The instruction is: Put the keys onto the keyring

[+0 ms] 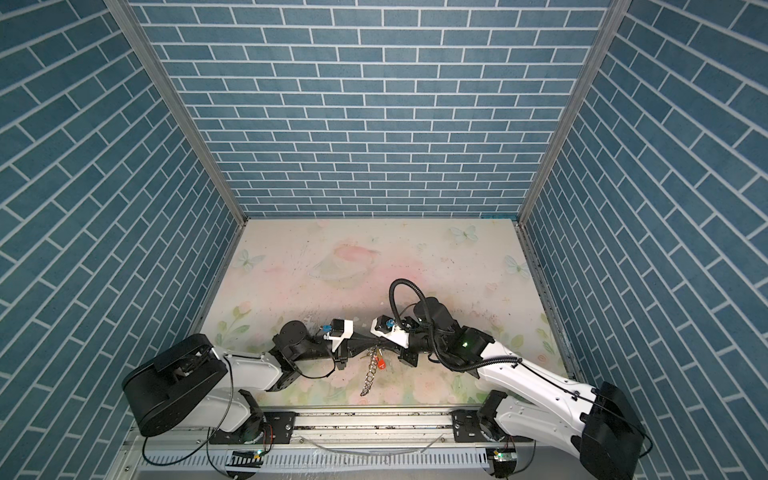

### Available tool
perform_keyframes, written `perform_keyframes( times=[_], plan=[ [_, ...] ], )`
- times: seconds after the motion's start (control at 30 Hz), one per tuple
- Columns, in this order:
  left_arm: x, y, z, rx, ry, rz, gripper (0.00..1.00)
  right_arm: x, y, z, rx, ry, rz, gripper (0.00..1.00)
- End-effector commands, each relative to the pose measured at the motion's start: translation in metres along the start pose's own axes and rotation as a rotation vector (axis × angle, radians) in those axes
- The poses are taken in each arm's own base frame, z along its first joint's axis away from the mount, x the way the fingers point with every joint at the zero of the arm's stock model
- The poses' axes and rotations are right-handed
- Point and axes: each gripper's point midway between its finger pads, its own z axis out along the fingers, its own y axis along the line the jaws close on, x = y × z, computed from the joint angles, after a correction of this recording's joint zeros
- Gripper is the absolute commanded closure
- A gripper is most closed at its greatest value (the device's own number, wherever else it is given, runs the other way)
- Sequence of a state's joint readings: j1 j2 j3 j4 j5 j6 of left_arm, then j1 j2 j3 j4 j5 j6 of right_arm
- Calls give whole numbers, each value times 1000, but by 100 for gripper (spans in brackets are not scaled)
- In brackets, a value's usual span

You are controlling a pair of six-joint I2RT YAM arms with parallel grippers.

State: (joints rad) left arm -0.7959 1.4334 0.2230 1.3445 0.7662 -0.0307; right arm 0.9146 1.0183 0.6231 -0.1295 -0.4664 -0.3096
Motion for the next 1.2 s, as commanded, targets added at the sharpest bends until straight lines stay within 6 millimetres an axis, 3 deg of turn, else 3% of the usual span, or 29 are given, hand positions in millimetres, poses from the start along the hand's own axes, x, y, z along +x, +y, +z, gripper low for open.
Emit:
perform_keyframes(
  times=[0.0, 0.13, 0.27, 0.4, 0.53, 1.17],
  plan=[
    [-18, -2, 2, 25, -57, 55, 100, -1, 6, 3, -34, -18, 14, 89],
    [-17, 0, 1, 10, -56, 62, 100, 3, 3, 3, -25, 21, 22, 99],
    [-11, 7, -4, -27, -40, 57, 100, 10, -1, -1, -10, 115, 26, 100],
    [4, 20, -10, -91, 36, 50, 85, 18, -5, -9, -4, 243, 18, 100],
    [22, 21, -6, -81, 197, 38, 82, 18, -9, -14, -11, 335, -4, 100],
    [19, 15, 0, -27, 135, -11, 78, -7, -14, 6, -62, 355, -94, 100]
  ],
)
